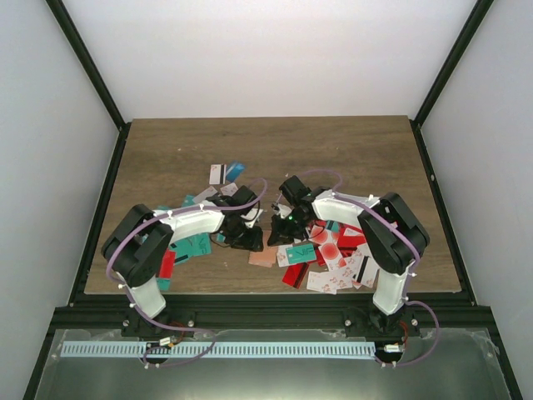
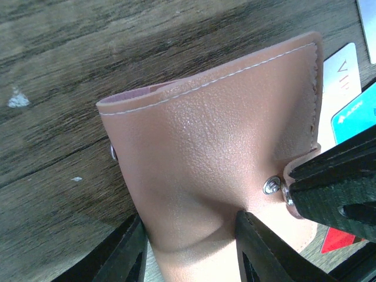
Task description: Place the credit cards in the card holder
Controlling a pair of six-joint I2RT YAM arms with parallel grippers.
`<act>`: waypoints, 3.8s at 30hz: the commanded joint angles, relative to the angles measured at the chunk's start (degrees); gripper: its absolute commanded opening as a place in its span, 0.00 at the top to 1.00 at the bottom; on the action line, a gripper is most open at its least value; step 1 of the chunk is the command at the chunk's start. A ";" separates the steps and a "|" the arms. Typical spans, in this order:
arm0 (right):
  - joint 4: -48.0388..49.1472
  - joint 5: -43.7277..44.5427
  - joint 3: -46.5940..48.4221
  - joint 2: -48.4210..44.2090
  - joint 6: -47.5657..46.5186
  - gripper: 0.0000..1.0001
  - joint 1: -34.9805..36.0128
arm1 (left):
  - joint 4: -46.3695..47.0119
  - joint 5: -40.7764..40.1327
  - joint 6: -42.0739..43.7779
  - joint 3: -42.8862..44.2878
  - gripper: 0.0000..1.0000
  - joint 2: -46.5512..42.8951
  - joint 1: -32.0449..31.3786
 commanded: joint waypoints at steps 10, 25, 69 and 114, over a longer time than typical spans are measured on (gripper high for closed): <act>1.51 0.06 2.10 1.81 1.79 0.99 0.57 | 0.94 0.88 0.62 -1.66 0.57 0.05 -0.45; 2.37 0.45 2.80 4.70 3.34 0.99 1.17 | 1.31 1.72 0.97 -1.93 0.58 -0.01 -0.39; -3.37 9.02 6.13 1.89 7.98 0.99 0.80 | 2.90 -0.55 -1.05 -4.28 0.65 -0.93 -0.83; -2.43 3.64 3.77 7.07 5.45 0.99 4.93 | 3.61 -0.76 -2.19 -2.98 0.66 0.78 -0.86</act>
